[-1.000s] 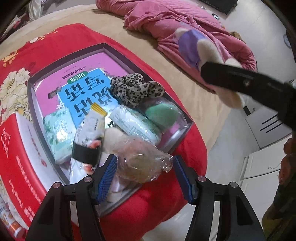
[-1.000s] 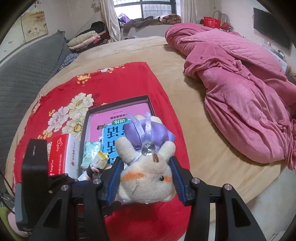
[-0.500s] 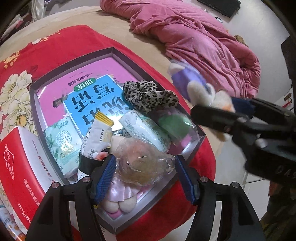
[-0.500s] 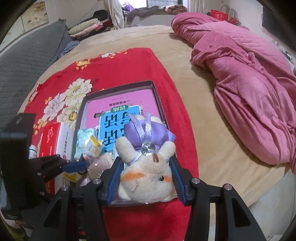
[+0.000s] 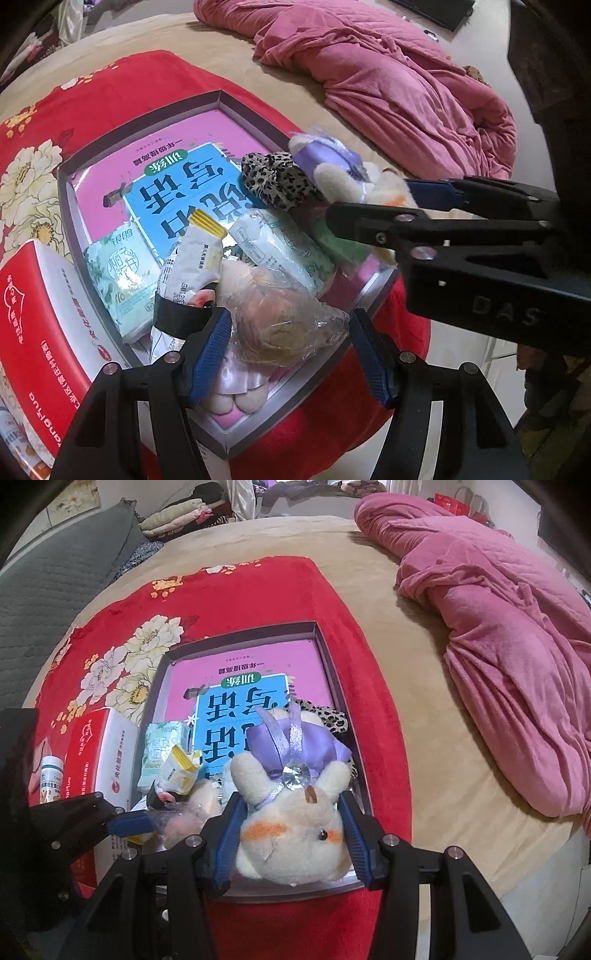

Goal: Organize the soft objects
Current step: 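Release the clear bag into the tray with the left tool while the right drops the plush bunny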

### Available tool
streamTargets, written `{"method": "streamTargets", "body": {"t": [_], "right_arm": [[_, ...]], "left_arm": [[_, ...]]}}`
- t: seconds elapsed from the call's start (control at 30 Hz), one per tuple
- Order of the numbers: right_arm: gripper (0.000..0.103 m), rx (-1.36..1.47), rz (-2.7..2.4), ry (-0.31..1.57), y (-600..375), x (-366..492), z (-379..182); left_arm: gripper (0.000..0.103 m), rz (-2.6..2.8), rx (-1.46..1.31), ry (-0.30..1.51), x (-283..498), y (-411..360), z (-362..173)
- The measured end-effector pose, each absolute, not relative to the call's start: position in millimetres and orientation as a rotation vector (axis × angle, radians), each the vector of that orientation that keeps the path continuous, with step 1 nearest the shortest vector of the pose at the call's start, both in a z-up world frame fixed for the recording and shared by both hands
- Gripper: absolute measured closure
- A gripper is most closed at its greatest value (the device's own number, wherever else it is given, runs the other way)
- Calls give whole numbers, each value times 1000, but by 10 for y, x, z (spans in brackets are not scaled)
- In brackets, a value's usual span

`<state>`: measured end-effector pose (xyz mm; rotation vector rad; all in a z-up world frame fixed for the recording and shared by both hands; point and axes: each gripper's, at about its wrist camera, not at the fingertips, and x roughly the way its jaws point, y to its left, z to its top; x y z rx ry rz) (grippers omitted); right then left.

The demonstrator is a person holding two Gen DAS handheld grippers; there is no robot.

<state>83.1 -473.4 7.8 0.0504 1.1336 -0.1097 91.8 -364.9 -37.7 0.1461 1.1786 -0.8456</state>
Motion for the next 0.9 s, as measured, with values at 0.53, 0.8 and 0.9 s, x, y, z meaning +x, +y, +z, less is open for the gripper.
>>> {"method": "streamTargets", "body": {"t": [0.53,0.8,0.9], "right_arm": [[38,30,-106,1108,-4684,872,16],[37,97,-170,1016,-4922,625,422],[37,109,-179,975,-4943,509,613]], "left_arm": [[34,-853,138,1174,920,-3646,-374],[30,-868,168,1144,877,-3718,-283],[28,-894,155,1126,846,-3697,-178]]}}
